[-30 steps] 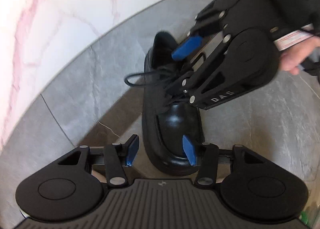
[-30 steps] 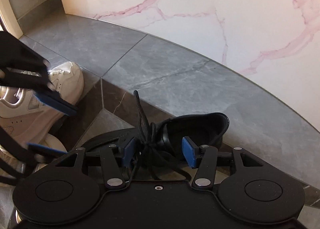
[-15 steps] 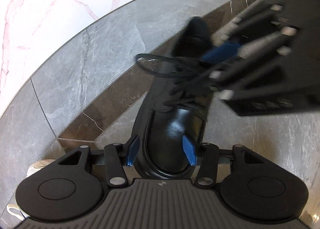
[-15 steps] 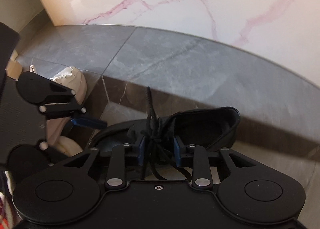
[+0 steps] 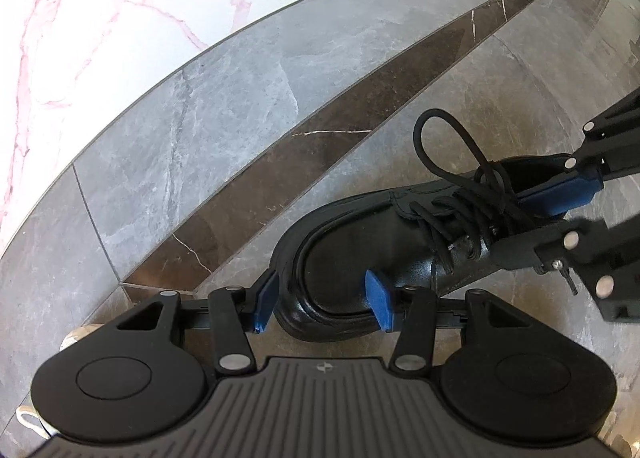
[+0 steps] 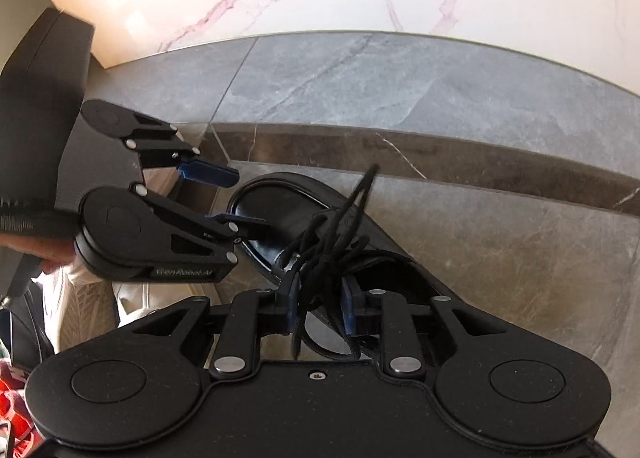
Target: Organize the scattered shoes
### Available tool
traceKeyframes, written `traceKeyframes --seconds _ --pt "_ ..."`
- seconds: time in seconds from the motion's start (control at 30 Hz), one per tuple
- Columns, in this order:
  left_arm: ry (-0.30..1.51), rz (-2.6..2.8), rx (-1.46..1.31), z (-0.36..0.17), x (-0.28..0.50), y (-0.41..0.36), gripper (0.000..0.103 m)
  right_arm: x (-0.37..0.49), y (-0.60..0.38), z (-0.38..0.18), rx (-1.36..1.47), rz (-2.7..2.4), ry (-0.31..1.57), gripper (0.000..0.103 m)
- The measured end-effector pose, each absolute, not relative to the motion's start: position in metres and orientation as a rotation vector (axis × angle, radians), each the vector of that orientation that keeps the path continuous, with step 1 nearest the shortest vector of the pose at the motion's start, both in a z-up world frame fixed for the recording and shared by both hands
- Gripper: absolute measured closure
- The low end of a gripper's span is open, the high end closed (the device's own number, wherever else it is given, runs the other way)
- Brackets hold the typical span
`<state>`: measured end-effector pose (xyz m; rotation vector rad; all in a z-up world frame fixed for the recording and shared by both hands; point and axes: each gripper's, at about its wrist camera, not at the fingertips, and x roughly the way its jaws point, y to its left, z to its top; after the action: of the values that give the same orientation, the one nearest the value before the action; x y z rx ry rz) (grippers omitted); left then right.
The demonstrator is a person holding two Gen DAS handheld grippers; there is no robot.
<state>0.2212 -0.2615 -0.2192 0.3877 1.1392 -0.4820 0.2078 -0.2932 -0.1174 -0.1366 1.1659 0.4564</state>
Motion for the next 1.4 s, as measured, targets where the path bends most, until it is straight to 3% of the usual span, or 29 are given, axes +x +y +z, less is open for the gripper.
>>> traceKeyframes --seconds 0.13,0.2,0.3,0.5,0.7,0.87,1.4 --pt "1.119 -0.508 0.315 -0.203 0.210 -0.261 0.056 0.190 -0.299 -0.106 -0.225 0.476 1.082 0.073" --pt "1.120 -0.526 0.256 -0.195 0.202 -0.263 0.056 0.182 -0.310 -0.098 -0.245 0.453 1.016 0.059" --pt "1.130 -0.564 0.165 -0.188 0.190 -0.270 0.056 0.179 -0.323 -0.095 -0.330 0.390 0.957 0.059" --pt "1.183 -0.577 0.066 -0.198 0.179 -0.293 0.055 0.200 -0.329 -0.124 -0.434 0.347 1.013 0.060" --pt "1.218 -0.512 -0.081 -0.213 0.187 -0.296 0.055 0.211 -0.342 -0.146 -0.311 0.368 1.090 0.066" --pt "1.217 -0.496 -0.094 -0.212 0.187 -0.296 0.055 0.191 -0.357 -0.134 -0.305 0.329 1.106 0.094" --pt "1.263 -0.487 -0.051 -0.209 0.173 -0.294 0.053 0.135 -0.337 -0.130 -0.126 0.325 1.268 0.096"
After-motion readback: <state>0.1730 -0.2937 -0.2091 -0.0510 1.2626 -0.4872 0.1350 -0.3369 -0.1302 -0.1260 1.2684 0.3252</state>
